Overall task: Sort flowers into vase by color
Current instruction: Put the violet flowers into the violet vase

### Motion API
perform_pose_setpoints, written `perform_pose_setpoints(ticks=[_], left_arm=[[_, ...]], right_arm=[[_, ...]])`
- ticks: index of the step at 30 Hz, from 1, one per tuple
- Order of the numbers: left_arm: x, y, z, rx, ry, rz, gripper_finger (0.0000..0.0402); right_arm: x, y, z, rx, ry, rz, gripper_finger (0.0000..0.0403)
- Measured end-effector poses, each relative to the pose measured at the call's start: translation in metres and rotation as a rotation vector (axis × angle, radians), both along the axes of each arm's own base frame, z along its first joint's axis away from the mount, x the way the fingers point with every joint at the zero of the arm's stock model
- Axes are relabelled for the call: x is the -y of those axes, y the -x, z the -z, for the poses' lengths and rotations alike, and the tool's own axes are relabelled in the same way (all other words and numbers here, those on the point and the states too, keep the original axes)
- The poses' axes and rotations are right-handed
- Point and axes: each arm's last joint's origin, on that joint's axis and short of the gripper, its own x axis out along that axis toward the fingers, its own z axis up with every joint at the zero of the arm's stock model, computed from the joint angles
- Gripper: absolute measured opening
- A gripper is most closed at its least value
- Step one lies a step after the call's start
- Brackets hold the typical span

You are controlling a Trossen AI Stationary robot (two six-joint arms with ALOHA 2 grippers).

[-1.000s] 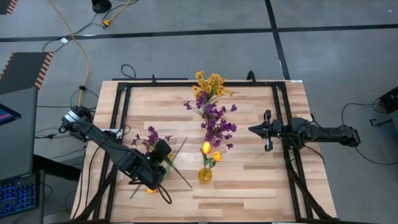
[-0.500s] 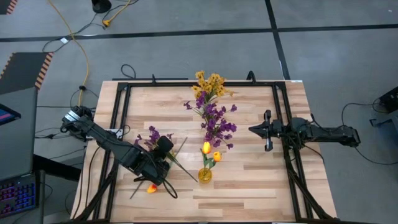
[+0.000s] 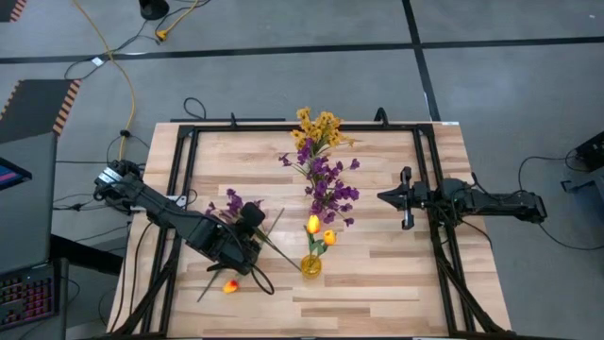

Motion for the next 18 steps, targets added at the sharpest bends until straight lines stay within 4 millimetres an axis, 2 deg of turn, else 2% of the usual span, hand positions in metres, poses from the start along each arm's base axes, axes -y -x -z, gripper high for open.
perform_pose_setpoints(ticks=[11, 18], left_arm=[[0.0013, -0.0021, -0.0005, 0.028, 0.017, -0.011, 0.0107], [0.0013, -0.0023, -0.0005, 0.104, 0.102, -0.2, 0.0126]], right_arm=[[0.0, 0.0, 0.0, 0.0, 0.0, 0.0, 0.0043], [0.0, 0.0, -0.0001, 0.0, 0.0, 0.0, 0.0043]])
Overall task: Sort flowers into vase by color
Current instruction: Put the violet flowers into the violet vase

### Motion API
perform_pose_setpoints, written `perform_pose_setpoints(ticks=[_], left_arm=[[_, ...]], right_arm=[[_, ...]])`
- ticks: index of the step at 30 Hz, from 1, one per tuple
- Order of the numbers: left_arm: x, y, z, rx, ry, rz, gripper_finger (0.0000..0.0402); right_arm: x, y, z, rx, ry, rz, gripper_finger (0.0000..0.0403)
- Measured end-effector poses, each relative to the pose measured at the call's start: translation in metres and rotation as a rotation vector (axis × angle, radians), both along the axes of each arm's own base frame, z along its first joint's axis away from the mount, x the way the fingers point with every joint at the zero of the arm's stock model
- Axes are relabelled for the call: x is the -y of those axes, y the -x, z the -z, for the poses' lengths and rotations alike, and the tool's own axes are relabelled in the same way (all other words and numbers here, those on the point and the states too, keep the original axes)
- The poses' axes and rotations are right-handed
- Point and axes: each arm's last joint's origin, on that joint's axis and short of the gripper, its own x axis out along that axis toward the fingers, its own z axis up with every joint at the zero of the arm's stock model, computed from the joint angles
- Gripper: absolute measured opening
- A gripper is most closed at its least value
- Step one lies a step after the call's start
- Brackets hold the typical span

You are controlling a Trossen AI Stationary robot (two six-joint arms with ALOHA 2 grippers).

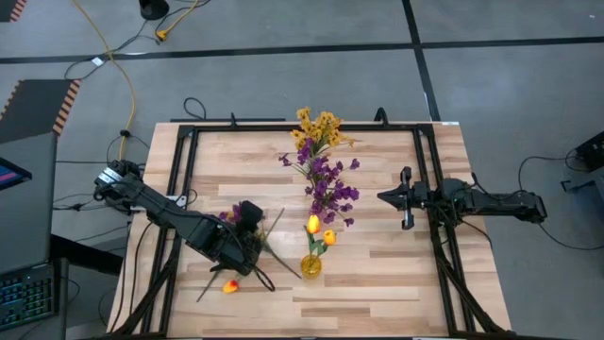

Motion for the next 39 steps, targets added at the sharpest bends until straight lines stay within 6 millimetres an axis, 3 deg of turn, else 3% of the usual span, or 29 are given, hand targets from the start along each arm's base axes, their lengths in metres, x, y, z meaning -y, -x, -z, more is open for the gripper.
perform_pose_setpoints(ticks=[8, 15, 19, 31, 39], left_arm=[[0.001, -0.002, 0.0, 0.199, 0.284, -0.524, 0.0126], [0.006, -0.009, -0.002, 0.436, 0.709, -1.213, 0.0126], [0.008, -0.009, -0.001, 0.476, 0.879, -1.557, 0.0126], [0.011, -0.008, 0.0, 0.518, 1.003, -1.881, 0.0126], [0.017, -0.025, 0.03, 0.496, 0.912, -1.986, 0.0126]], right_arm=[[0.0, 0.0, 0.0, 0.0, 0.0, 0.0, 0.0043], [0.0, 0.0, 0.0, 0.0, 0.0, 0.0, 0.0043], [0.0, 0.0, 0.0, 0.0, 0.0, 0.0, 0.0043], [0.0, 0.0, 0.0, 0.0, 0.0, 0.0, 0.0043], [0.0, 0.0, 0.0, 0.001, 0.0, -0.001, 0.0043]])
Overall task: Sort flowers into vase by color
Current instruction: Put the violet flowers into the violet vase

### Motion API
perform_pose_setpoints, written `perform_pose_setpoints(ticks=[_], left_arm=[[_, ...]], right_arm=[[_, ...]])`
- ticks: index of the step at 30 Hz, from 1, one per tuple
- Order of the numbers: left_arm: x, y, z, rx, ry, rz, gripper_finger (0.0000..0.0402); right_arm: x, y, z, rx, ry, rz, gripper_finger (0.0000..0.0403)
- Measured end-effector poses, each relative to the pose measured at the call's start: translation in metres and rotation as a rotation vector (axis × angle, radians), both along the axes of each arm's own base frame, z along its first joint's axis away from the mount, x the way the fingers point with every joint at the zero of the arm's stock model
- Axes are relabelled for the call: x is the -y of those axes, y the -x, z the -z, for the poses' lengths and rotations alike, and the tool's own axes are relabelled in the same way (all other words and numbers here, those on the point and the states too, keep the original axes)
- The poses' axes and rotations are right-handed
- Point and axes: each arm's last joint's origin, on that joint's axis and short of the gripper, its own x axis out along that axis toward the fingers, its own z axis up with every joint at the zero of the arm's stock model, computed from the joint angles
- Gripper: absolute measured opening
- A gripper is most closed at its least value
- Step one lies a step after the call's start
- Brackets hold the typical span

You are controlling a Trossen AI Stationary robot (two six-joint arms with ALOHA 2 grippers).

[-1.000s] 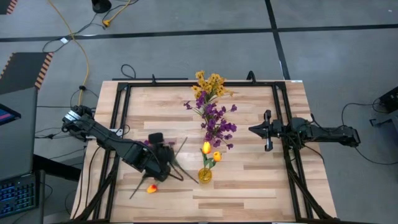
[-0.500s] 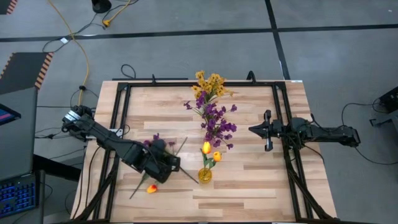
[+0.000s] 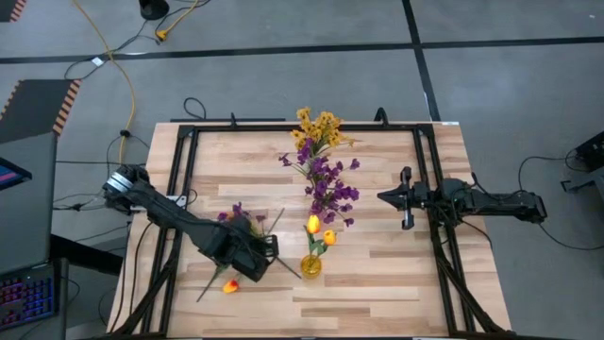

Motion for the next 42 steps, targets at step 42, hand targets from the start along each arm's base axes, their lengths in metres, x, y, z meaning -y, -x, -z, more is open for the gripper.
perform_pose_setpoints(ticks=[42], left_arm=[[-0.035, -0.012, 0.075, -0.144, 0.032, -0.189, 0.0125]], right_arm=[[0.0, 0.0, 0.0, -0.001, 0.0, 0.0, 0.0043]])
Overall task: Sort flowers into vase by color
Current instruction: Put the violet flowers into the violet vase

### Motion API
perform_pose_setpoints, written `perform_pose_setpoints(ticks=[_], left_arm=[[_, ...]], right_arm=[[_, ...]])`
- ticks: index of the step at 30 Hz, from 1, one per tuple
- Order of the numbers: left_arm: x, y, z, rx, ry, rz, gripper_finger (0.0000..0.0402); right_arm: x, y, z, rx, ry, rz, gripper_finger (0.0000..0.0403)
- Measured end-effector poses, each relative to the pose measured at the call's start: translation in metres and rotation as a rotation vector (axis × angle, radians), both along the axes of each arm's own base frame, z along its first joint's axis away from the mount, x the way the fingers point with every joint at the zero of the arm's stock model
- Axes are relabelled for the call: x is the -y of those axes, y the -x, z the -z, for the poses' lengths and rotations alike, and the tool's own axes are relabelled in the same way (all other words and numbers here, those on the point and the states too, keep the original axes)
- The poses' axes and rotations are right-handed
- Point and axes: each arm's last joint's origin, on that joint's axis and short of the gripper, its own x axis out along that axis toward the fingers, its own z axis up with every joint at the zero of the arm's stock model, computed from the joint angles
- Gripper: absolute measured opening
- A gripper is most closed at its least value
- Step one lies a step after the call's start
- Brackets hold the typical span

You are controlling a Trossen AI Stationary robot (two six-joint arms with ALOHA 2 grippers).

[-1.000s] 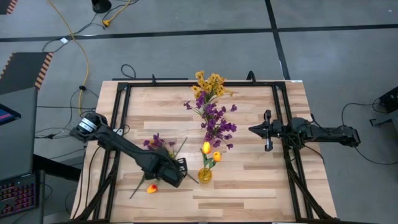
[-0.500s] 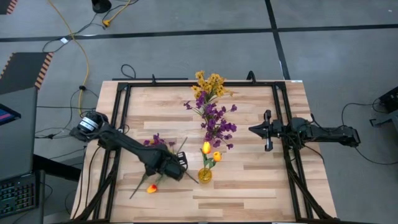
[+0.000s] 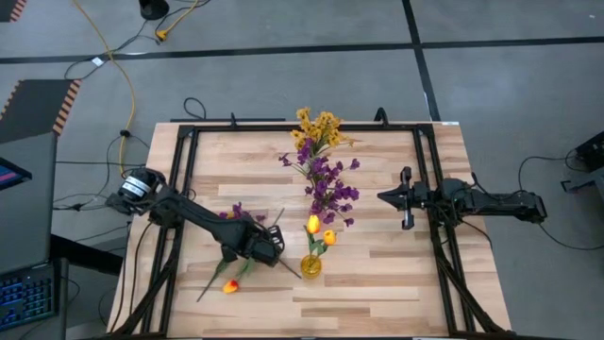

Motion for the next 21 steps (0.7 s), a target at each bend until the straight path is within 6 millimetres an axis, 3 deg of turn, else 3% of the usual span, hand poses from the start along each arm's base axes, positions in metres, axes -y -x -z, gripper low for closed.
perform_pose_setpoints(ticks=[21], left_arm=[[-0.019, -0.003, 0.004, -0.03, -0.024, 0.041, 0.0125]], right_arm=[[0.0, 0.0, 0.0, 0.0, 0.0, 0.0, 0.0043]])
